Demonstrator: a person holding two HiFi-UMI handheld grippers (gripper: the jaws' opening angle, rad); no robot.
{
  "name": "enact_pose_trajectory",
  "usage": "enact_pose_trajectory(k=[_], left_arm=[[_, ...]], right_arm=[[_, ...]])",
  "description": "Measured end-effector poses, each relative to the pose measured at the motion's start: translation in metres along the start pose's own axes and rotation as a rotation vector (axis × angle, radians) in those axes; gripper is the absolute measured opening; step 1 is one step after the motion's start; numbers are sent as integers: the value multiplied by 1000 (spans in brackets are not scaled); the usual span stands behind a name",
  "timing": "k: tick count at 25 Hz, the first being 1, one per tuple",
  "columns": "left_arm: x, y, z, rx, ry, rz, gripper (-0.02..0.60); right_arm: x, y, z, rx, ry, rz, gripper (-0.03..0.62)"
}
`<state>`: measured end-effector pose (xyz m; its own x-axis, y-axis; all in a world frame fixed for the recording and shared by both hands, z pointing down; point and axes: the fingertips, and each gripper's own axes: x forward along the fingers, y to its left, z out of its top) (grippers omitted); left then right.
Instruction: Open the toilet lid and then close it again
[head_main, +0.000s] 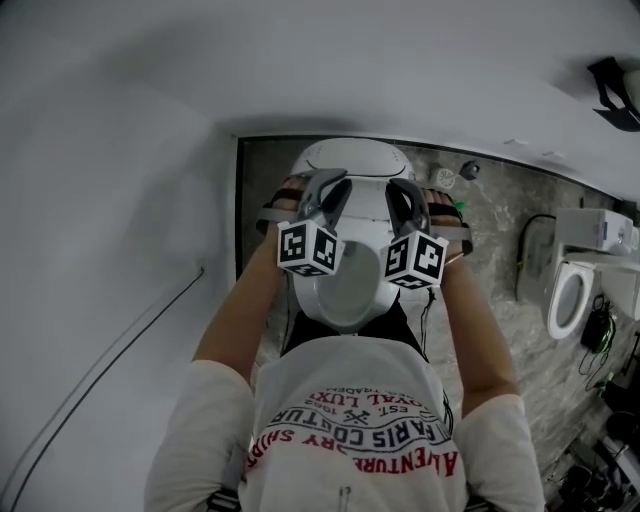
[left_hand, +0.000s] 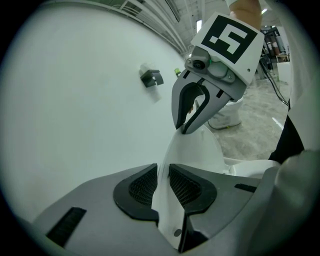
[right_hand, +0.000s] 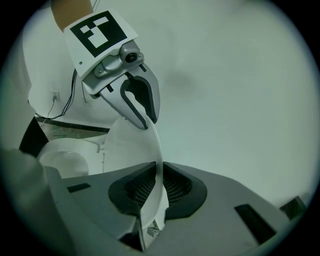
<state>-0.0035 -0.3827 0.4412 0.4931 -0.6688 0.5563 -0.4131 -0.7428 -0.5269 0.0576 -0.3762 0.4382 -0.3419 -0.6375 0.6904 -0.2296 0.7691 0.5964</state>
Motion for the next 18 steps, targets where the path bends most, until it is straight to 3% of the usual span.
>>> enact_pose_trajectory(k=[14,18], left_arm=[[13,11,-8,10,2,-3,83],[15,12,-7,-5,29,-29,83]], right_arm=[[17,-9,0,13,-28,49,32],[17,-11,0,70,-53,69,32]])
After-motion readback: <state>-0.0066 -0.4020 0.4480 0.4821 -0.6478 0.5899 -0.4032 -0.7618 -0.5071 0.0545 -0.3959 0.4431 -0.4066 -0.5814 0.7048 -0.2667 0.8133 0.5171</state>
